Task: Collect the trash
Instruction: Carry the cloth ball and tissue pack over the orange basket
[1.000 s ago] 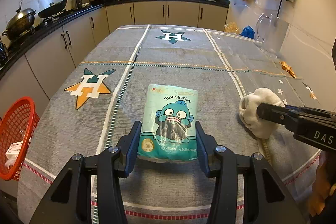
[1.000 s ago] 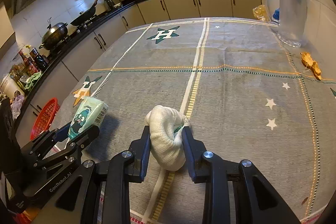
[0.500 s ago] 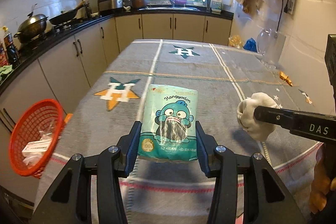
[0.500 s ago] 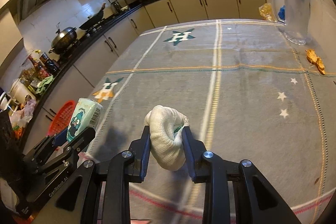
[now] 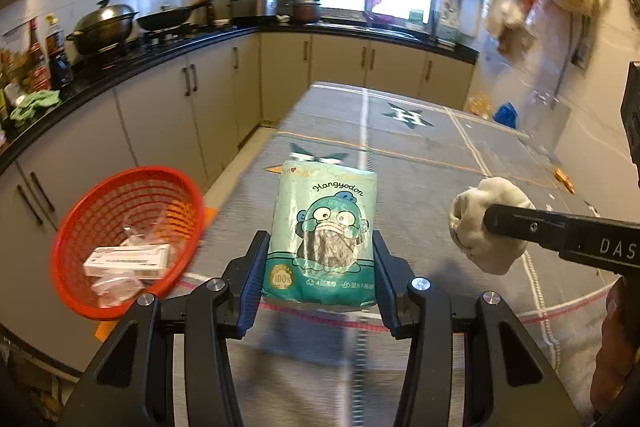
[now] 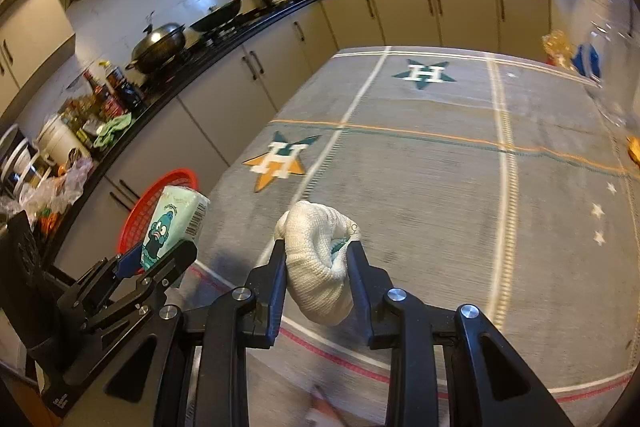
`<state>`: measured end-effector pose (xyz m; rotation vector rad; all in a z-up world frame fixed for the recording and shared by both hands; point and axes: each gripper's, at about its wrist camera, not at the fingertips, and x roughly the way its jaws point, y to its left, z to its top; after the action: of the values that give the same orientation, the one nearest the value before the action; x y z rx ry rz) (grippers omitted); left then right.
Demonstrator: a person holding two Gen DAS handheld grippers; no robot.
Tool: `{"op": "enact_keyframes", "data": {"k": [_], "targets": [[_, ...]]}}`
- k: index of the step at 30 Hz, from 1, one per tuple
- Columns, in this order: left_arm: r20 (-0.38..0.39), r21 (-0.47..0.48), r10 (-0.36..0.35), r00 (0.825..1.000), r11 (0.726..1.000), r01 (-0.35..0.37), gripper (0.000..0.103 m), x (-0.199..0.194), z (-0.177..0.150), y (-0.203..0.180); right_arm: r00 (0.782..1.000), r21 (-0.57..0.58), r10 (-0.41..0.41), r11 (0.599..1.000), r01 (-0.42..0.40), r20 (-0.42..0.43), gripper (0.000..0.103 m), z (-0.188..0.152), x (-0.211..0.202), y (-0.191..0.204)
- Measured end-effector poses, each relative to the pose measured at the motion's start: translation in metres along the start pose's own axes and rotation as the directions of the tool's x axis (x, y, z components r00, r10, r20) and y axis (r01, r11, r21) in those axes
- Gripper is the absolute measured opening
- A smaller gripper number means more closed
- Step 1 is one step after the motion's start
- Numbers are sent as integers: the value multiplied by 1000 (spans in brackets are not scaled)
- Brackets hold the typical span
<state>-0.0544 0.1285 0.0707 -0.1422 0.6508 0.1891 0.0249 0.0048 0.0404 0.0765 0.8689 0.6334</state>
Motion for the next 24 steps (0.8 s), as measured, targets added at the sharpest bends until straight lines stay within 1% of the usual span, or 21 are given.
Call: {"op": "enact_keyframes", "data": {"k": [5, 11, 20, 24], "targets": [[1, -47, 34, 999, 998, -34, 47, -4, 0, 32, 1000, -51, 19, 999, -21, -24, 32, 7, 16, 34], [-2, -114, 81, 997, 990, -81, 47, -8, -3, 75, 997, -105, 50, 993, -55, -54, 32, 15, 37, 73], [-10, -202, 150, 989, 968, -149, 47, -15, -10, 132, 988, -142, 108, 982, -123, -109, 32, 26, 72, 122], [-21, -247, 188, 982, 951, -187, 47, -16, -12, 158, 985, -153, 122, 978, -140, -124, 32, 29, 84, 137]]}}
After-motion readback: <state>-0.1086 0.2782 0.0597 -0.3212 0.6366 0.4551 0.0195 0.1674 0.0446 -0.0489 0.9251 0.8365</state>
